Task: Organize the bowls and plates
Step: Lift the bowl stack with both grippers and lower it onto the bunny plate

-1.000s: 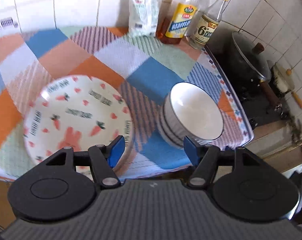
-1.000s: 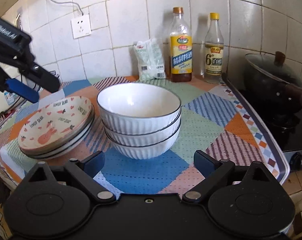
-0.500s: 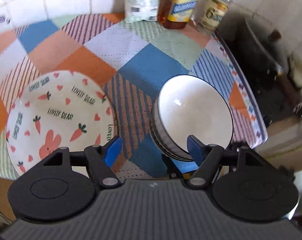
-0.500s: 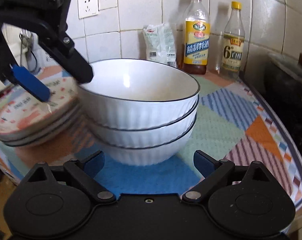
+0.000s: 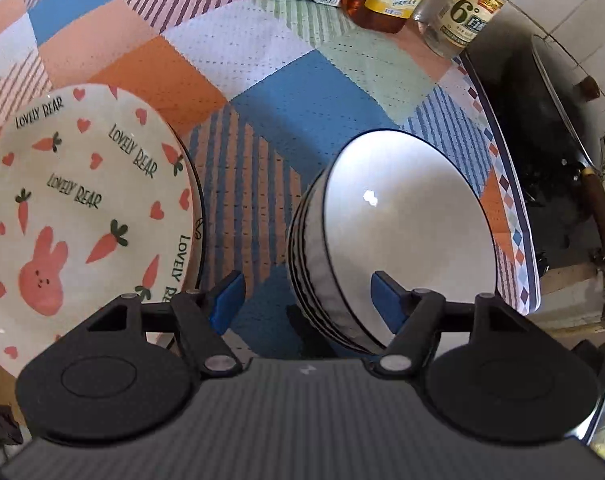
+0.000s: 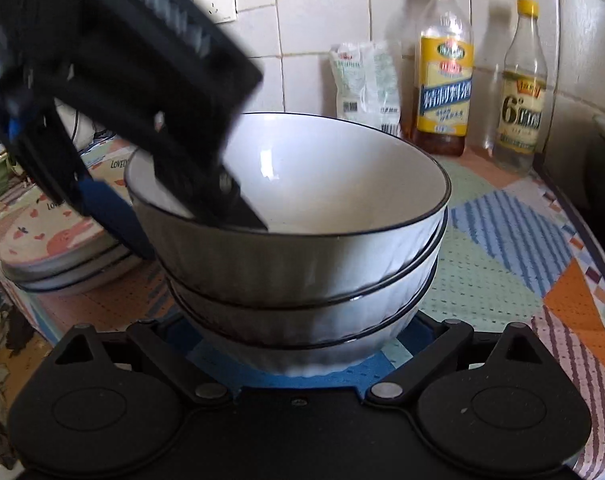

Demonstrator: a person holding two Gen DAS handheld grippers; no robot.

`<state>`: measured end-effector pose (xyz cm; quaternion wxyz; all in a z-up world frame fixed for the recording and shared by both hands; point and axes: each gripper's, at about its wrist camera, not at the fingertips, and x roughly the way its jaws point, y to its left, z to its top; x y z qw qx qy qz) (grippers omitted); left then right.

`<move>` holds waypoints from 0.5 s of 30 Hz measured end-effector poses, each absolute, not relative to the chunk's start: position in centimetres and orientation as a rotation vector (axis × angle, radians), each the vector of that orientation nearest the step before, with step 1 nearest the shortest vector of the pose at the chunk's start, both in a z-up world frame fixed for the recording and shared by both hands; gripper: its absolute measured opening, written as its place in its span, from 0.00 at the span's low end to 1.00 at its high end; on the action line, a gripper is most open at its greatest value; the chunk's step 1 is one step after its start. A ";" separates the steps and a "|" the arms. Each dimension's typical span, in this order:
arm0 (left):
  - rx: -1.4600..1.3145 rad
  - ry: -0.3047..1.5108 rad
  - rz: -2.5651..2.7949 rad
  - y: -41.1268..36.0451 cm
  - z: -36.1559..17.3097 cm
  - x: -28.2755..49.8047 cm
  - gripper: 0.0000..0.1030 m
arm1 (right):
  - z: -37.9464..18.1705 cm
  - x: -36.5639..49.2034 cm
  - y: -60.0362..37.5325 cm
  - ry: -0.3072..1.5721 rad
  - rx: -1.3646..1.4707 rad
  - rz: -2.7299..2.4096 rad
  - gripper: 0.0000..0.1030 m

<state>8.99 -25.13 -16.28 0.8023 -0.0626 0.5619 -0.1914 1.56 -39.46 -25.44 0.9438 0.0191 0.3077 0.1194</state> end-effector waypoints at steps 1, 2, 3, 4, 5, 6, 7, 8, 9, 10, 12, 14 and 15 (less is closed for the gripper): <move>-0.135 1.202 -0.412 -25.2 -16.4 9.1 0.63 | -25.6 1.5 -39.7 0.620 0.052 0.253 0.97; -0.133 1.198 -0.416 -25.2 -16.5 9.2 0.62 | -25.8 1.4 -39.9 0.608 0.056 0.262 0.97; -0.132 1.190 -0.423 -25.4 -16.5 9.3 0.61 | -25.9 1.3 -39.9 0.596 0.052 0.269 0.97; -0.127 1.182 -0.425 -25.5 -16.5 9.3 0.60 | -26.1 1.3 -39.8 0.586 0.043 0.278 0.97; -0.120 1.165 -0.422 -25.6 -16.5 9.2 0.60 | -26.3 1.3 -39.8 0.577 0.036 0.285 0.97; -0.107 1.145 -0.428 -25.7 -16.4 9.1 0.61 | -26.5 1.3 -39.7 0.570 0.017 0.291 0.97; -0.091 1.131 -0.434 -25.8 -16.5 8.9 0.60 | -26.7 1.5 -39.5 0.567 -0.023 0.297 0.97; -0.087 1.133 -0.439 -26.0 -16.4 8.9 0.59 | -26.8 1.6 -39.3 0.561 -0.065 0.306 0.97; -0.090 1.141 -0.459 -26.0 -16.4 9.0 0.55 | -26.8 1.9 -39.5 0.565 -0.061 0.322 0.97; -0.089 1.152 -0.489 -26.2 -16.3 9.1 0.53 | -26.7 2.1 -39.7 0.576 -0.051 0.332 0.97; -0.057 1.143 -0.503 -26.4 -16.2 9.1 0.52 | -26.6 2.2 -39.8 0.585 -0.038 0.333 0.97; -0.064 1.142 -0.488 -26.4 -16.3 9.0 0.51 | -26.6 2.0 -39.5 0.585 -0.047 0.318 0.97; -0.052 1.135 -0.487 -26.6 -16.2 8.9 0.51 | -26.6 1.9 -39.2 0.592 -0.051 0.308 0.97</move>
